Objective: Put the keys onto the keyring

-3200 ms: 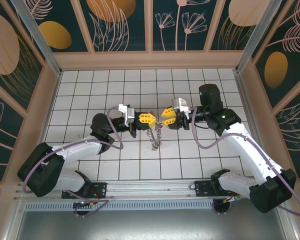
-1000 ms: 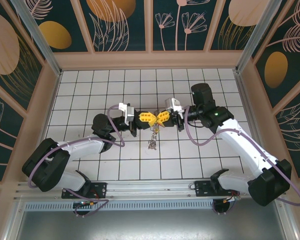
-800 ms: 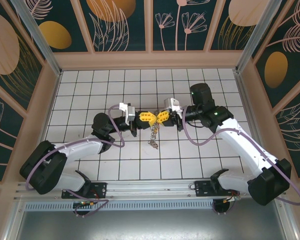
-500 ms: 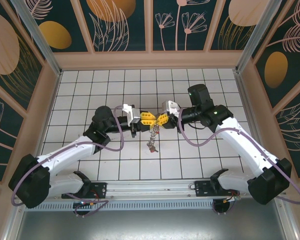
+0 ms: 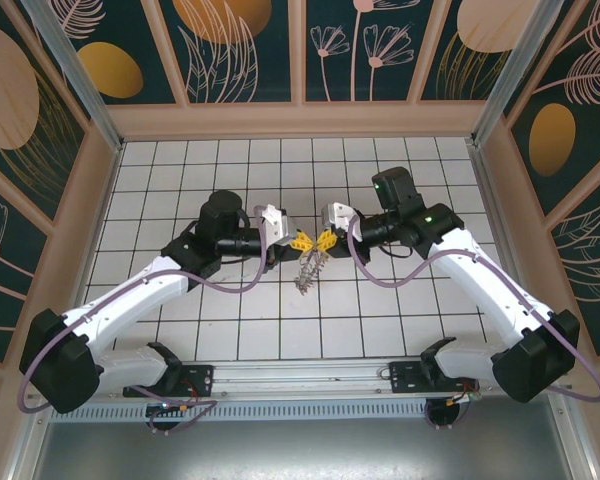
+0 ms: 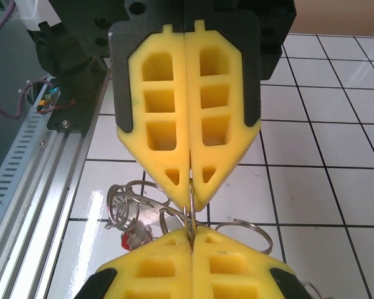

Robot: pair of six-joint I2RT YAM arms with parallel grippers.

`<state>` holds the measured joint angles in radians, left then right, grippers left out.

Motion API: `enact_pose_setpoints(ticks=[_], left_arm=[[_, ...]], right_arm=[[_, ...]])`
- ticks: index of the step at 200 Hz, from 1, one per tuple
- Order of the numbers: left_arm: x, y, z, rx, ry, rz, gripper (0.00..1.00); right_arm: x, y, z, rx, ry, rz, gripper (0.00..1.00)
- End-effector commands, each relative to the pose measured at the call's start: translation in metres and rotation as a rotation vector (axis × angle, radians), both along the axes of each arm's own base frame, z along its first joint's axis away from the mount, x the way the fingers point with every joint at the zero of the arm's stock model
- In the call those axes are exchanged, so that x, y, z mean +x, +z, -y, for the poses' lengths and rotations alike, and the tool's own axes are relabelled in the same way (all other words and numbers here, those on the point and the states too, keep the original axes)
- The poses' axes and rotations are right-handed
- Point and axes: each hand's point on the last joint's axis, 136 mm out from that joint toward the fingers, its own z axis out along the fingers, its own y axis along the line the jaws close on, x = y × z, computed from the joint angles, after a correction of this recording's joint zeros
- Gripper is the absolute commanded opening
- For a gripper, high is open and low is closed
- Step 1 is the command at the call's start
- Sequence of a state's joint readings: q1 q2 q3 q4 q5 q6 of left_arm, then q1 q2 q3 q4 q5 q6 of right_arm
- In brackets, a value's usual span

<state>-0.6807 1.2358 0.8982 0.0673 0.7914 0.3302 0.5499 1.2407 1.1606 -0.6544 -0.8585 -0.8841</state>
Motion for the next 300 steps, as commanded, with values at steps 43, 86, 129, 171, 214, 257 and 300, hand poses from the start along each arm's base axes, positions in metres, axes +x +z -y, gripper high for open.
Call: enact_pose_setpoints(ticks=[43,86,129,171,214,257,300], left_arm=[[-0.010,0.016,0.006,-0.119,-0.066,-0.043,0.00],[-0.012,0.035,0.005,-0.251,-0.065,-0.030,0.00],[-0.012,0.040,0.005,-0.305,-0.066,-0.031,0.00],[-0.015,0.045,0.005,-0.354,-0.090,-0.035,0.00],[-0.015,0.050,0.006,-0.392,-0.101,-0.027,0.00],[-0.014,0.052,0.005,-0.453,-0.104,-0.048,0.00],[-0.014,0.048,0.004,-0.454,-0.095,-0.046,0.00]], right_arm=[[-0.012,0.029,-0.005,0.122,0.061,0.068,0.08],[-0.015,0.026,0.002,0.146,0.052,0.046,0.13],[-0.011,0.023,0.003,0.138,0.035,0.049,0.19],[-0.009,0.019,0.001,0.140,0.035,0.032,0.16],[-0.008,0.016,-0.001,0.140,0.039,0.016,0.20],[-0.005,0.009,-0.003,0.139,0.033,0.005,0.21],[0.003,0.003,-0.002,0.120,-0.006,0.009,0.24]])
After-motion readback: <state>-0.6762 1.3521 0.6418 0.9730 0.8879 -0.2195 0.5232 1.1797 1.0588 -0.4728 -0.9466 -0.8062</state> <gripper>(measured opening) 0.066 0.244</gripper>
